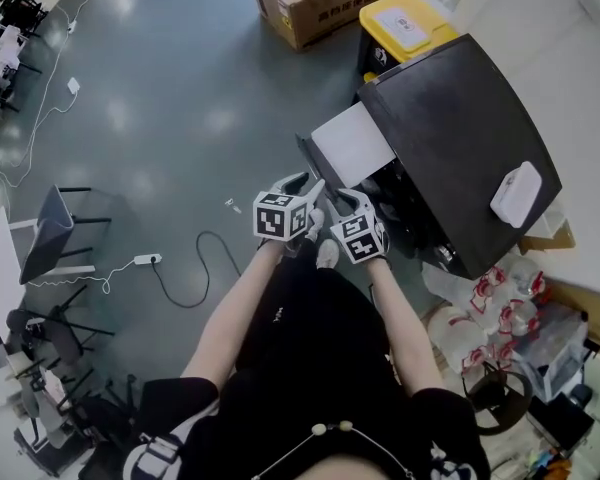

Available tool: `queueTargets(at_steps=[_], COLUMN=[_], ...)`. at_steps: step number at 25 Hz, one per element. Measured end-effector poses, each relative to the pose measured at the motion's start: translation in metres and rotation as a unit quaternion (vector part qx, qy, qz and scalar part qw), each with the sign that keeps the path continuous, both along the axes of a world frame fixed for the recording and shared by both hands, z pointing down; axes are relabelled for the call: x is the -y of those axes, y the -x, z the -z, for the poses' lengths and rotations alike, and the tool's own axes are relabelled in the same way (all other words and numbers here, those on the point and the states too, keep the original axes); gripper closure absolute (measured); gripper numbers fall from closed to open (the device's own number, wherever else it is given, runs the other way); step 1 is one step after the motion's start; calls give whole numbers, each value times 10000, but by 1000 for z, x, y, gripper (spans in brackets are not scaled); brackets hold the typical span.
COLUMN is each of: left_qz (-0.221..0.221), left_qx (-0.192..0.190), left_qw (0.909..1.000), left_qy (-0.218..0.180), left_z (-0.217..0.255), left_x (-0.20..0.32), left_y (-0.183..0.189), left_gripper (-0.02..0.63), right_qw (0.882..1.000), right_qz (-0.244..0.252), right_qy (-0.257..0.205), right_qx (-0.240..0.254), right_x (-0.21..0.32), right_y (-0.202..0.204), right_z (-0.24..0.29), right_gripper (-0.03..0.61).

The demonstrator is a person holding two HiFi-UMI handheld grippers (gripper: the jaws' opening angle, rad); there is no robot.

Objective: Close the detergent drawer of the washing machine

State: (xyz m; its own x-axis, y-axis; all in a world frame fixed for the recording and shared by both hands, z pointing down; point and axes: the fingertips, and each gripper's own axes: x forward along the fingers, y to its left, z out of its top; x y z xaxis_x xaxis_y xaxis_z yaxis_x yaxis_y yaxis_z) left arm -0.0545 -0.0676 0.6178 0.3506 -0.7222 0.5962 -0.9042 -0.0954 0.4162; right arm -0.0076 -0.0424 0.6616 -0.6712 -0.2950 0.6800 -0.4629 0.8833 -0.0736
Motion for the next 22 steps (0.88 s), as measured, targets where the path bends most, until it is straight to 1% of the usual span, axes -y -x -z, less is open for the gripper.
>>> queueTargets(at_steps=[3, 4, 8, 11, 13, 17, 22], left_qz=[-2, -13, -124, -239, -266, -290, -410], left_qx=[-98, -145, -332, -456, -542, -740, -915], left_qw=[9999, 9998, 9991, 9984, 9978, 9962, 9940], left_qy=[120, 163, 243, 238, 257, 369, 444], left_z=[-9, -12, -15, -15, -16, -23, -29], left_x=[8, 11, 19, 24, 25, 24, 30], left_y=[4, 6, 7, 7, 7, 12, 1], left_gripper=[456, 456, 456, 456, 456, 456, 456], right_qw=[9993, 9989, 9979, 9989, 9994, 9992, 9993], right_qz=[261, 307, 436, 290, 173, 88, 19], right_qy=[-95, -91, 68, 257, 267, 331, 277], right_qx=[-266, -333, -471, -281, -157, -186, -233], right_x=[1, 2, 1, 2, 4, 6, 8], right_y=[10, 12, 18, 19, 18, 14, 7], right_z=[-6, -8, -11, -9, -3, 6, 8], right_gripper=[513, 512, 517, 526, 531, 532, 534])
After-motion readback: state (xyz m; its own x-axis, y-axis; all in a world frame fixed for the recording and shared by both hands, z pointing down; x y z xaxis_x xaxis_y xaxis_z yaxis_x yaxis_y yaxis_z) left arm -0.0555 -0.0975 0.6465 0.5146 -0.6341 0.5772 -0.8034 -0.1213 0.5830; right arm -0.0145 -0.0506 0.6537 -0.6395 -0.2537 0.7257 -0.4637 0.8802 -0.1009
